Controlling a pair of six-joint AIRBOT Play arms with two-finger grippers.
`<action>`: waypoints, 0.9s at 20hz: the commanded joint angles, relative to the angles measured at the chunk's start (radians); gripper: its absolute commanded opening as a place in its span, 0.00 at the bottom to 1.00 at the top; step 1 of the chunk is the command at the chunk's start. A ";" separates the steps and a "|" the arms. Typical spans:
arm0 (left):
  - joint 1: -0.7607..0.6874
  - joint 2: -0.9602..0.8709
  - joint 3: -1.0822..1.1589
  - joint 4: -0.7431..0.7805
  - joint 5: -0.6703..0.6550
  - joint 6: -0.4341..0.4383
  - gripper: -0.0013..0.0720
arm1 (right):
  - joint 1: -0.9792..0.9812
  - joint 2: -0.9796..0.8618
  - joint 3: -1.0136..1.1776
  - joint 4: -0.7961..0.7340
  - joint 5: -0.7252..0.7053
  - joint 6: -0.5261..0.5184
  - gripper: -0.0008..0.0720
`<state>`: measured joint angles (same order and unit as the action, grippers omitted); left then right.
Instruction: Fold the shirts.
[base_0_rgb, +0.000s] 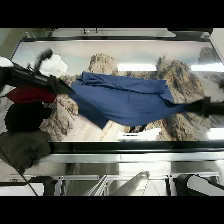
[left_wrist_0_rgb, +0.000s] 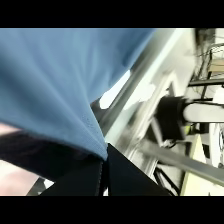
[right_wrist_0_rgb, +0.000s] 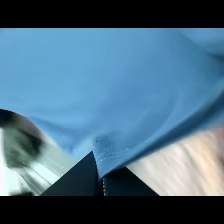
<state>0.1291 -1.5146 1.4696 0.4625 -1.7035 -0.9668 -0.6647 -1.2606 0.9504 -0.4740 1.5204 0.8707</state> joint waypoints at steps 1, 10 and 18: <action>0.049 0.203 0.169 -0.353 -0.053 0.016 0.03 | -0.035 0.208 0.229 0.445 0.116 0.001 0.03; 0.536 0.611 0.485 -0.650 0.161 -0.011 0.05 | -0.270 0.577 0.584 0.669 -0.221 -0.011 0.04; 0.526 0.609 0.068 -0.584 0.158 0.038 0.05 | -0.203 0.471 0.544 0.328 -0.212 0.102 0.03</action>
<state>0.7326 -0.8780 1.6688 -0.1680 -1.5509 -0.9787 -0.9085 -0.7536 1.5211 0.0223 1.3117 0.9112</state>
